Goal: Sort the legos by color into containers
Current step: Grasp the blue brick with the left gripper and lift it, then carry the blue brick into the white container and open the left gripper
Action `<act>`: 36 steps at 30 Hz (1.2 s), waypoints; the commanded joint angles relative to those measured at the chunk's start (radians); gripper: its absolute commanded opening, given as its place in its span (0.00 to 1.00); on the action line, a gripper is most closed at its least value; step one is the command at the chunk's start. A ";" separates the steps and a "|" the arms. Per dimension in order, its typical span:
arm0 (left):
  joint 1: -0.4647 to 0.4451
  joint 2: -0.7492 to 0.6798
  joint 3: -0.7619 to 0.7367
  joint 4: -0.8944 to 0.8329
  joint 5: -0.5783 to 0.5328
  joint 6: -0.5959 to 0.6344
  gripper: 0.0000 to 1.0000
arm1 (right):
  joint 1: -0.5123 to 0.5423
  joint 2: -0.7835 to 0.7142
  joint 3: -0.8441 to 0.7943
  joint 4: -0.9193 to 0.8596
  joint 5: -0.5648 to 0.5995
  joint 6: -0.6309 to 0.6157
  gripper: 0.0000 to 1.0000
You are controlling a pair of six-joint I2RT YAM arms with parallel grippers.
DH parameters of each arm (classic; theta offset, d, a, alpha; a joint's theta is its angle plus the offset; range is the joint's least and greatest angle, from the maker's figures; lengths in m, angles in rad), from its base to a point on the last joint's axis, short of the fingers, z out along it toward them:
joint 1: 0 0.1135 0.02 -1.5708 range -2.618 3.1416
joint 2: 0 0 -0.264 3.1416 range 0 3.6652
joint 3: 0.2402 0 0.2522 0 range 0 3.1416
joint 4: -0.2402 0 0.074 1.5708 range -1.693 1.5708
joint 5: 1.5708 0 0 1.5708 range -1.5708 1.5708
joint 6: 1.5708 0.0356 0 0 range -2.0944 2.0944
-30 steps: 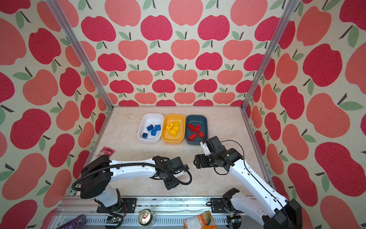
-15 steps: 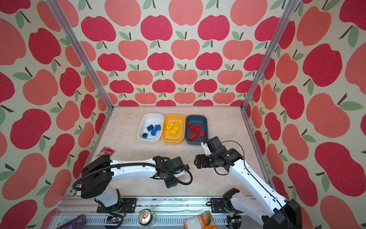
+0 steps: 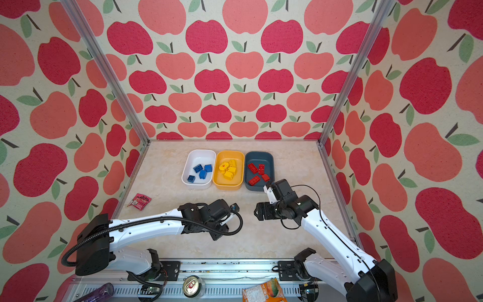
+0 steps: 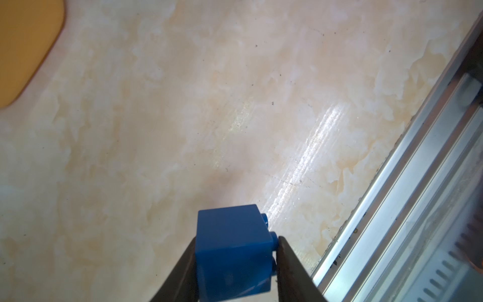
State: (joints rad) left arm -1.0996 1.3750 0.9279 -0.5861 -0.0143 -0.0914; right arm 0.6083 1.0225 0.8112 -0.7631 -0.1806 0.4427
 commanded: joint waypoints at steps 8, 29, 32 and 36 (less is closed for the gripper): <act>0.254 -0.175 -0.013 0.066 -0.134 -0.002 0.39 | 0.030 0.075 0.025 0.089 -0.038 0.033 0.88; 0.723 0.043 0.146 0.322 -0.024 0.084 0.39 | 0.097 0.123 0.058 0.135 -0.032 0.062 0.89; 0.755 0.087 0.144 0.375 -0.019 0.084 0.39 | 0.100 0.123 0.054 0.143 -0.036 0.069 0.89; 0.792 0.156 0.150 0.434 -0.023 0.093 0.40 | 0.103 0.123 0.052 0.148 -0.039 0.074 0.89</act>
State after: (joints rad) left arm -0.3279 1.4971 1.0458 -0.2283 -0.0509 -0.0231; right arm 0.7006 1.1503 0.8379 -0.6247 -0.2028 0.4973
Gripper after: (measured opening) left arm 0.429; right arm 0.885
